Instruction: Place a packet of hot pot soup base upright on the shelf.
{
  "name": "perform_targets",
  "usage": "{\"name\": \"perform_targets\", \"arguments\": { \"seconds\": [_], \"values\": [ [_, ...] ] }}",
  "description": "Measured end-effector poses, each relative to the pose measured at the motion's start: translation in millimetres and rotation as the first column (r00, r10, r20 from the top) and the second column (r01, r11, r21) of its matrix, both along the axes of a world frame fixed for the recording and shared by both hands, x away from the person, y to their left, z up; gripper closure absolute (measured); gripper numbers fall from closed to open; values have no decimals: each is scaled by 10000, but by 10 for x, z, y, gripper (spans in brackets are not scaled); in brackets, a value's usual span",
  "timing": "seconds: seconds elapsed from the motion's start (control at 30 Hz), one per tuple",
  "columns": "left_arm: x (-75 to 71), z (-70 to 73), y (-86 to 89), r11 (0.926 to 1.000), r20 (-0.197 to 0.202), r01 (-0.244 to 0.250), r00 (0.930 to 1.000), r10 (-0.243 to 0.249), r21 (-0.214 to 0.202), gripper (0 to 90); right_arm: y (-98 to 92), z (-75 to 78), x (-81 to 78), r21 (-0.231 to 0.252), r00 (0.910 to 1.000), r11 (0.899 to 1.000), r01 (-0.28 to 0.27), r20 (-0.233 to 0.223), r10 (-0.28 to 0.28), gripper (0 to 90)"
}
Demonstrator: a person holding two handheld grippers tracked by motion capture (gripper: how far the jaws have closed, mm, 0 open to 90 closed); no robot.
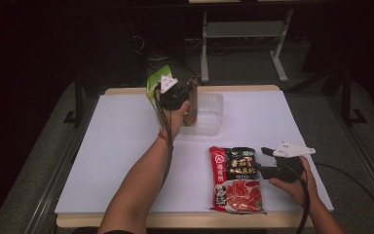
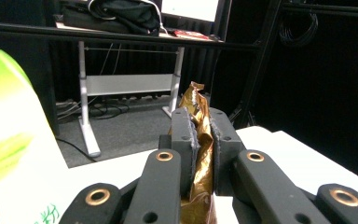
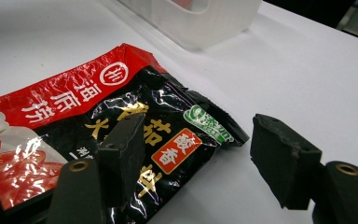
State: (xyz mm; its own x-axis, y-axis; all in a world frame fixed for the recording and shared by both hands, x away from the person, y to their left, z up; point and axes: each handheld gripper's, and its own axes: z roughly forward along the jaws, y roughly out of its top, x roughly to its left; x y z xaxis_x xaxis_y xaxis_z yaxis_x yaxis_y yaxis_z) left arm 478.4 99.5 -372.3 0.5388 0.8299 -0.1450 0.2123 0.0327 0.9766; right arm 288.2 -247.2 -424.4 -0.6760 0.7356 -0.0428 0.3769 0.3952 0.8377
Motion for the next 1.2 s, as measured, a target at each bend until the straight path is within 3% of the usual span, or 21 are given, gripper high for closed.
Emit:
{"name": "perform_targets", "arguments": {
  "seconds": [0.2,0.73,1.03,1.2],
  "values": [
    [-94,0,50,9990,127,455,9989,-456,50,813,-7,-3,5,-34,10000,10000,29,-7,-29,347],
    [-284,-20,241,9944,184,832,9962,-846,644,761,2,-16,11,-135,10000,9999,11,-81,-12,347],
    [-373,-23,281,9856,175,1172,9926,-1202,1215,694,-1,-29,13,-209,10000,9998,22,-86,-24,347],
    [-429,-38,305,9767,300,1320,9898,-1390,1693,680,-4,-31,12,-203,9999,9998,42,-112,-44,347]
  ]
}}
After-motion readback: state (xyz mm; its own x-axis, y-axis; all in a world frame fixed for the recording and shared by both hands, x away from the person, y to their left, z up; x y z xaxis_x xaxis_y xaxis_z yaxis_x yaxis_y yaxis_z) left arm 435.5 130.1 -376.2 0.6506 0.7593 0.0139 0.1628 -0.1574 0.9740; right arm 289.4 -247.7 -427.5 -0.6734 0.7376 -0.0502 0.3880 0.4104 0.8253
